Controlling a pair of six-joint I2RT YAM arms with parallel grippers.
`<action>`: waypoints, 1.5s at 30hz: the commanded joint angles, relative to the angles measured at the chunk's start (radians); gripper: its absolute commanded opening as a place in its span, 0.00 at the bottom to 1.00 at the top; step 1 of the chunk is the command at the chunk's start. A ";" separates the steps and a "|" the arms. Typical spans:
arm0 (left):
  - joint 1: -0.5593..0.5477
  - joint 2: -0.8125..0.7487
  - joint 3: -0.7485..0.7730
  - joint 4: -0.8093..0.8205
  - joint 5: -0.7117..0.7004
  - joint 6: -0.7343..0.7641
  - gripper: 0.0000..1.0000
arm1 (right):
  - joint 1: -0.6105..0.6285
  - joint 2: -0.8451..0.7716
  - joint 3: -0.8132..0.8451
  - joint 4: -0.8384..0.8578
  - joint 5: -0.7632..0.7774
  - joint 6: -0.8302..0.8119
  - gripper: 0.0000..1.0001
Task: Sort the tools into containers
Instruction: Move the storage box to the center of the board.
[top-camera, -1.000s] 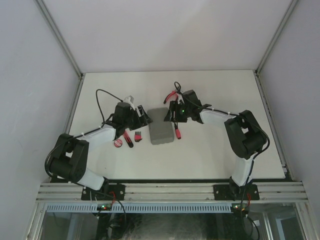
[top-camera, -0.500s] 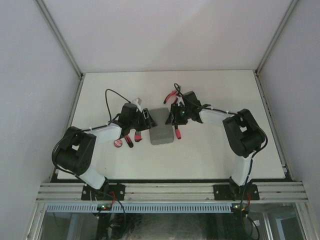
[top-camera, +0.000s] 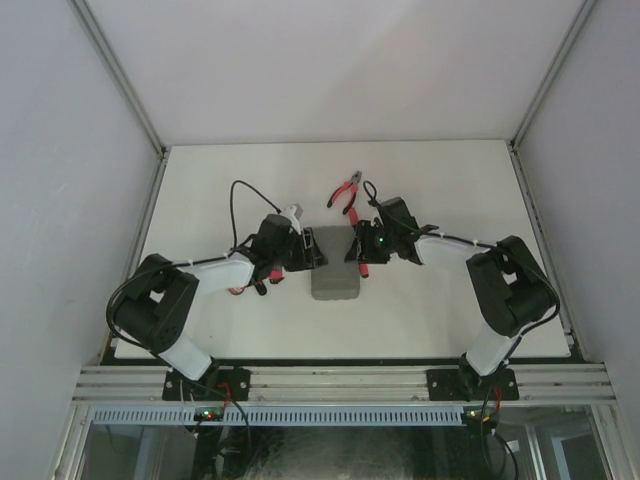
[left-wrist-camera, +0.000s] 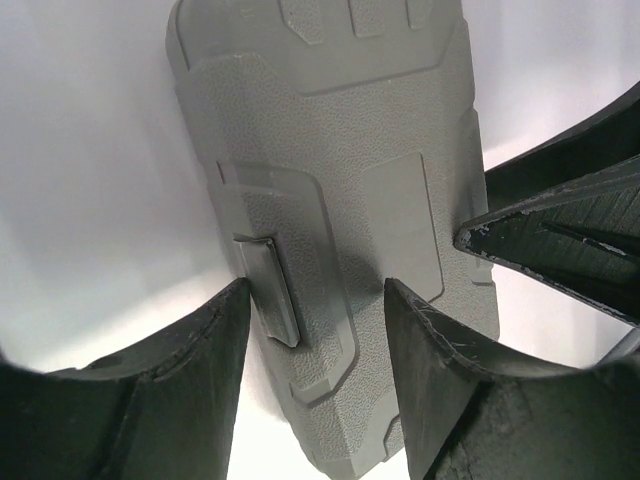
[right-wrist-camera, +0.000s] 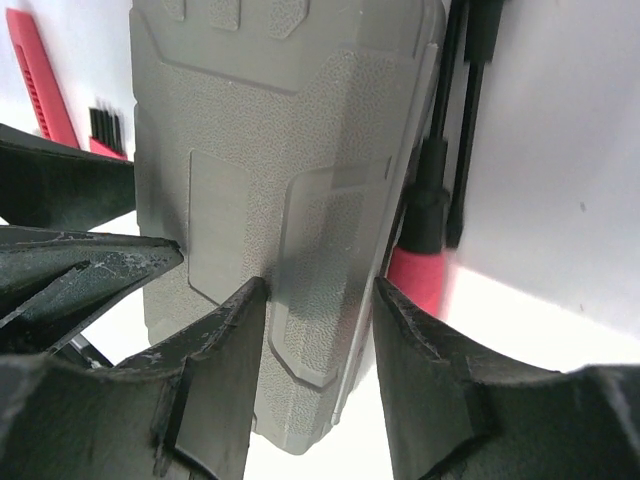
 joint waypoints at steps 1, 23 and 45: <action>-0.099 -0.026 -0.026 0.047 0.056 -0.022 0.59 | 0.023 -0.082 -0.100 0.012 0.028 0.019 0.45; -0.286 -0.148 -0.074 0.016 -0.077 -0.150 0.67 | 0.061 -0.456 -0.351 -0.026 0.132 0.059 0.55; -0.285 -0.596 -0.068 -0.336 -0.571 -0.032 1.00 | 0.066 -0.846 -0.410 -0.126 0.438 0.055 1.00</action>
